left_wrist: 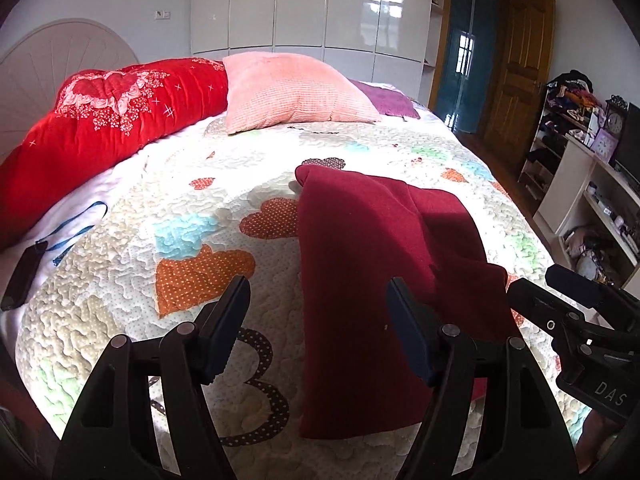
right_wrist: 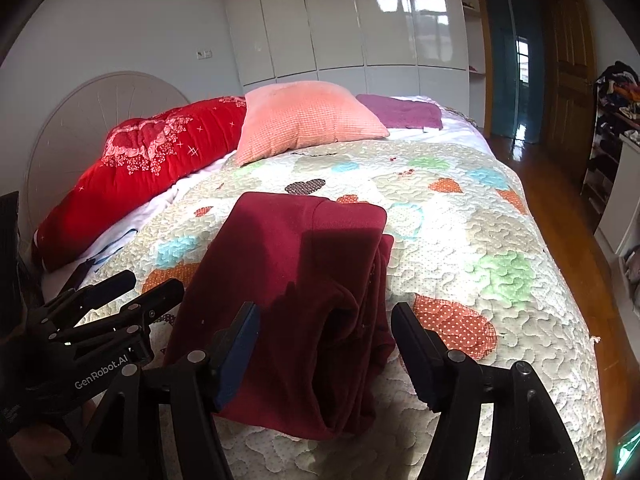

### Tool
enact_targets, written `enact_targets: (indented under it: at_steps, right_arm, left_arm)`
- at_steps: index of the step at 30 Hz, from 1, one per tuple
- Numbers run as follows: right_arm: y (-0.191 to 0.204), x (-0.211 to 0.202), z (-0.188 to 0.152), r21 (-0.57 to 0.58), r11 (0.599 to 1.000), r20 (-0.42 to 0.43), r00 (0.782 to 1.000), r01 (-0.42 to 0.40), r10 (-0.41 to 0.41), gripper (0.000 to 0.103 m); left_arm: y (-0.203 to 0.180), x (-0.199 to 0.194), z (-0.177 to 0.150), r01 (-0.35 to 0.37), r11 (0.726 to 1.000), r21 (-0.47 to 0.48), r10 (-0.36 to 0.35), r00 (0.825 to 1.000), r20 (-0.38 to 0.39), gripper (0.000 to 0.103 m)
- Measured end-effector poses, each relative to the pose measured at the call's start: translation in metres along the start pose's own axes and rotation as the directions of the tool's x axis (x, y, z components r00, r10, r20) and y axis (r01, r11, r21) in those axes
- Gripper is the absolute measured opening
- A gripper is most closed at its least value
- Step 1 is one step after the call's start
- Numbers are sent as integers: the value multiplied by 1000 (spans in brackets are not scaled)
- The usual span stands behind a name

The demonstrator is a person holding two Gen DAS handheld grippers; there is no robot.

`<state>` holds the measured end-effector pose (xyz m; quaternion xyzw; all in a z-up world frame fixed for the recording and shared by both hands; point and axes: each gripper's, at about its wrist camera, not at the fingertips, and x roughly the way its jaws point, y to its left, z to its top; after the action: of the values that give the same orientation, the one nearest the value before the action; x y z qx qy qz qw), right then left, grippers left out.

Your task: Fold small clothes

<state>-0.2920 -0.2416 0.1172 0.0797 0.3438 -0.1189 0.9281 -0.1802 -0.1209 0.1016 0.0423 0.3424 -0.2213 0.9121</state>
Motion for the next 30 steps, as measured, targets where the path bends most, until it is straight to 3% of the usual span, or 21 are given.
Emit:
enact_targets:
  at_steps: [30]
  right_arm:
    - [-2, 15, -3, 18, 1000, -45, 999, 21, -21, 67]
  left_arm:
    - [0, 6, -4, -28, 1000, -4, 28, 1000, -6, 71]
